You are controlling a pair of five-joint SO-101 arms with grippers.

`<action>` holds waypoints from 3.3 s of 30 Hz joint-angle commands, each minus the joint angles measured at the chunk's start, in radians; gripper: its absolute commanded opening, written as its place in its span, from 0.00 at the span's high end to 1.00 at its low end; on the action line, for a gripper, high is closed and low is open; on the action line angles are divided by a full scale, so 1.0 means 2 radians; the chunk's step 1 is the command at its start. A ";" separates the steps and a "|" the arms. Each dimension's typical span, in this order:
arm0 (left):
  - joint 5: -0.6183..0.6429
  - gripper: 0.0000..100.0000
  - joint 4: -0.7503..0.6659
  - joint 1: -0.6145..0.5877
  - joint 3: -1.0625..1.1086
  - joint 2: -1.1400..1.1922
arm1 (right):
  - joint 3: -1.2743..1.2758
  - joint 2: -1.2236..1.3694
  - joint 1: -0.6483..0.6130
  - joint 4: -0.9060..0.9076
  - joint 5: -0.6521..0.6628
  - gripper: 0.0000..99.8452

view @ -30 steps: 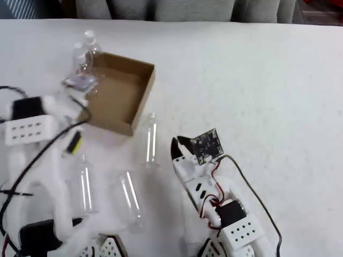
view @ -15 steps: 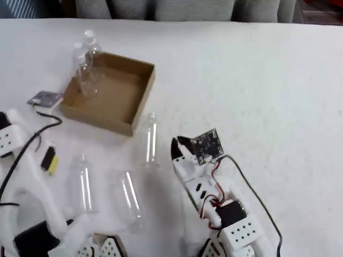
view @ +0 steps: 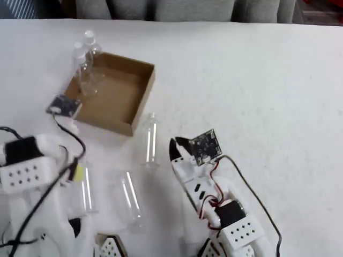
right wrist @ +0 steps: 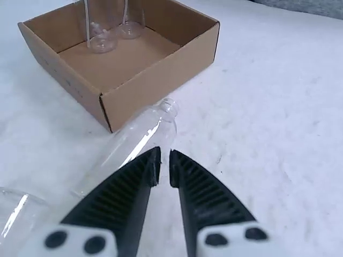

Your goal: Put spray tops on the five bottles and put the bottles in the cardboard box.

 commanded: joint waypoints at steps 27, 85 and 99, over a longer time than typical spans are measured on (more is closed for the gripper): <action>0.135 0.74 -0.298 0.024 0.170 0.163 | 0.007 0.000 -0.005 0.001 0.006 0.98; 0.134 0.98 -0.053 -0.378 -0.702 0.542 | -0.071 0.082 -0.404 -0.090 0.028 0.98; 0.134 0.98 0.025 -0.407 -0.934 0.671 | -0.339 0.612 -0.465 -0.193 0.026 0.93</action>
